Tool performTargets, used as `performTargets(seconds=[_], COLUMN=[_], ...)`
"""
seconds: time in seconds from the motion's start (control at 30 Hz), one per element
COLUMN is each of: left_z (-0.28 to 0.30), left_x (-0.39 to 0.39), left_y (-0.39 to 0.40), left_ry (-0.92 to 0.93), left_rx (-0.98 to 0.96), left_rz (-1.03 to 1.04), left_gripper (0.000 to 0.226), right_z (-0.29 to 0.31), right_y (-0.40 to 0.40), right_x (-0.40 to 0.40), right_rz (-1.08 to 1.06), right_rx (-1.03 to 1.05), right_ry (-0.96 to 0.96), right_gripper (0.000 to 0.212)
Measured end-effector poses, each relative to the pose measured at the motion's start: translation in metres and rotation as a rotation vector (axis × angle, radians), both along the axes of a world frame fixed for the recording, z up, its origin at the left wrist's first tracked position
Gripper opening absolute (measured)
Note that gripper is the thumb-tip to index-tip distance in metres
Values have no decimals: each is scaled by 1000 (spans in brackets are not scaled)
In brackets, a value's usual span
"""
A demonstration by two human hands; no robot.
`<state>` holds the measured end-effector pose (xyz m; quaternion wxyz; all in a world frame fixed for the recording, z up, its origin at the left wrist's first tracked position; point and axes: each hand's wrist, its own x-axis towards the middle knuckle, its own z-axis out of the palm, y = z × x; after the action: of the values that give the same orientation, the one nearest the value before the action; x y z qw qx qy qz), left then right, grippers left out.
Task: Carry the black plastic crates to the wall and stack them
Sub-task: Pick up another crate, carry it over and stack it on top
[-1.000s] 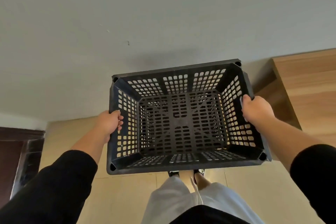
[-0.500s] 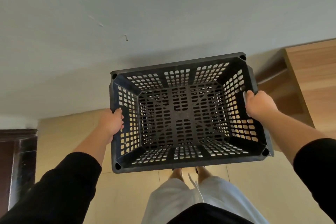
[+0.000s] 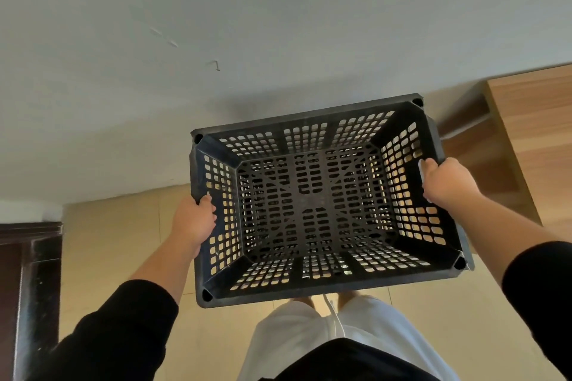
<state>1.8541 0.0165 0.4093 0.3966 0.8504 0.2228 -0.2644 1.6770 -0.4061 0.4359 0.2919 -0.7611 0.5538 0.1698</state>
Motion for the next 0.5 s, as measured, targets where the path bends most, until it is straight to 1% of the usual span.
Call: performTargets(seconds=[0.1,0.27,0.37,0.5], left_z=[-5,-3,-4,-4], left_x=[-9,0,-1,-9], left_y=[-2,-5,-2,-3], left_ry=[-56,-49,-85,-119], left_rx=[52,31,74,113], left_rz=[11,9,-31,-48], left_gripper=[20,19,23,19], right_z=[3,0,1,4], right_y=[3,5,7,8], right_x=[0,-12,-10,-7], right_rz=[-19,-28,-12,19], right_rx=[-15,5,-21,-53], right_ry=[-29,-95,-76,-63], right_gripper=[52,49,45,43])
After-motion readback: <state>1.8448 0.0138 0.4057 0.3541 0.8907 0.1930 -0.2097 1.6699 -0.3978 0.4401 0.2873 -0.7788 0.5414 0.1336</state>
